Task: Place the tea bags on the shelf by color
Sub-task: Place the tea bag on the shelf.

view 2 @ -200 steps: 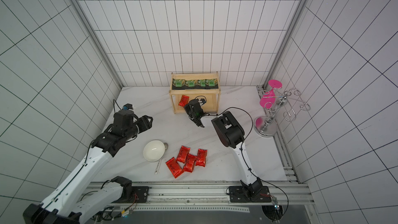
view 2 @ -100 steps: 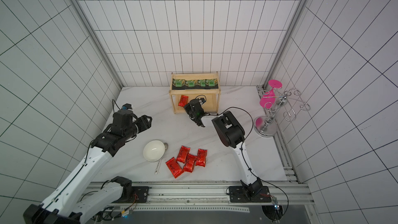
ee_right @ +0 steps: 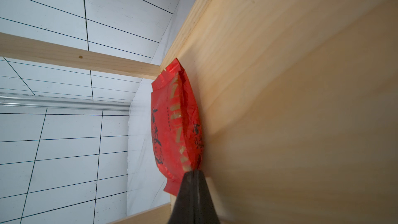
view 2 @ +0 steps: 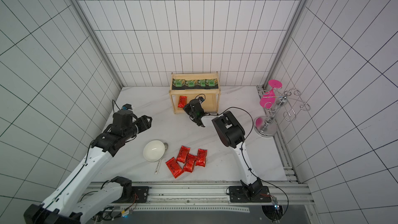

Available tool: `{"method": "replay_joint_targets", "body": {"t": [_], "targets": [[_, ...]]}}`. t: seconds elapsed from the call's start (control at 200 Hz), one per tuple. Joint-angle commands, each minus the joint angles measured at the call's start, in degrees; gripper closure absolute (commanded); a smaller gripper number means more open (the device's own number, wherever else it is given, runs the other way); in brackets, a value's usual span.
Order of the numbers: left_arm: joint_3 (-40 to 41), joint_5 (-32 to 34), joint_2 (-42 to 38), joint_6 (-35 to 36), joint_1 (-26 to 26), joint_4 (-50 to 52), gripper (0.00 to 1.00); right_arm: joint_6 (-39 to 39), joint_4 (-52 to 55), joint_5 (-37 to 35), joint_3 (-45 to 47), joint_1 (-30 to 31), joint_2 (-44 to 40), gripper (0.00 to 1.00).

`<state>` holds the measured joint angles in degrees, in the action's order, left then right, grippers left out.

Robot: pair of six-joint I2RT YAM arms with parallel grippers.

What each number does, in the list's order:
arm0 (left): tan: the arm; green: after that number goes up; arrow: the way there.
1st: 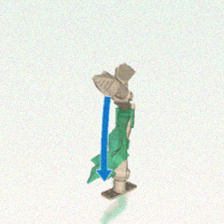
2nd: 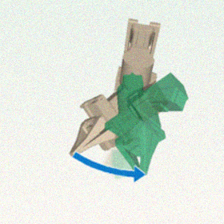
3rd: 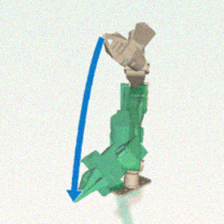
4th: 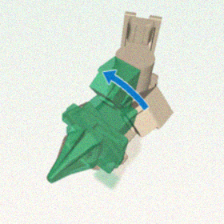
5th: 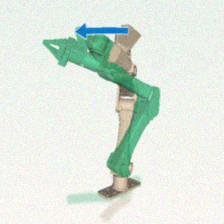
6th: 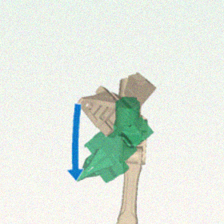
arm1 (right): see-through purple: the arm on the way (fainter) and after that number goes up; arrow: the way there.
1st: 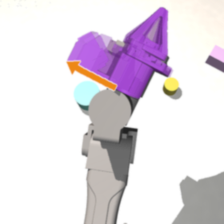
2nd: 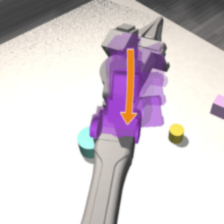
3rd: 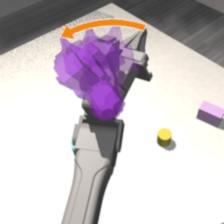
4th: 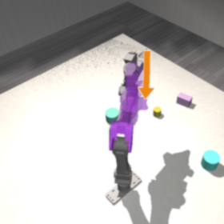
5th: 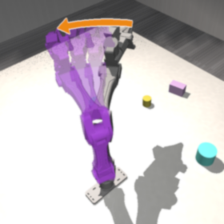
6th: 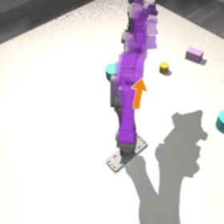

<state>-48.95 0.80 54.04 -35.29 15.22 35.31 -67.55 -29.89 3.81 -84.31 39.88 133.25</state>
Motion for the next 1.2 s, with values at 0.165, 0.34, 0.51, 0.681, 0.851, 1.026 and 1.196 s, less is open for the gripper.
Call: {"method": "replay_joint_targets", "body": {"t": [0.165, 0.34, 0.51, 0.681, 0.851, 1.026, 1.196], "targets": [[0.9, -1.8, 0.1, 0.6, -0.7, -1.6, 0.35, 4.4, 0.0, -0.1, 1.2, 1.0, -4.6, 1.00], [0.9, -1.8, -0.1, 0.6, -0.9, -1.7, 0.35, 4.4, -0.3, 0.4, 1.2, 1.2, -4.6, 1.00], [1.0, -2.0, -0.2, 0.6, -0.9, -1.6, 0.35, 4.4, 0.1, 0.3, 1.5, 1.6, -4.5, 1.00], [1.0, -2.1, -0.2, 0.6, -0.9, -1.7, 0.35, 4.0, 0.3, 1.0, 1.1, 1.7, -3.5, 1.00], [1.0, -2.2, -0.1, 0.5, -1.0, -1.8, 0.35, 3.9, 1.4, 1.6, 0.3, 1.7, -2.7, 1.00], [1.1, -2.4, -0.1, 0.6, -1.1, -2.0, 0.35, 3.4, 2.5, 2.2, -0.1, 1.7, -1.5, 1.00], [1.3, -2.8, -0.1, 0.6, -1.2, -2.2, 0.35, 3.6, 3.2, 2.6, -0.6, 1.6, -1.1, 1.00]]}}
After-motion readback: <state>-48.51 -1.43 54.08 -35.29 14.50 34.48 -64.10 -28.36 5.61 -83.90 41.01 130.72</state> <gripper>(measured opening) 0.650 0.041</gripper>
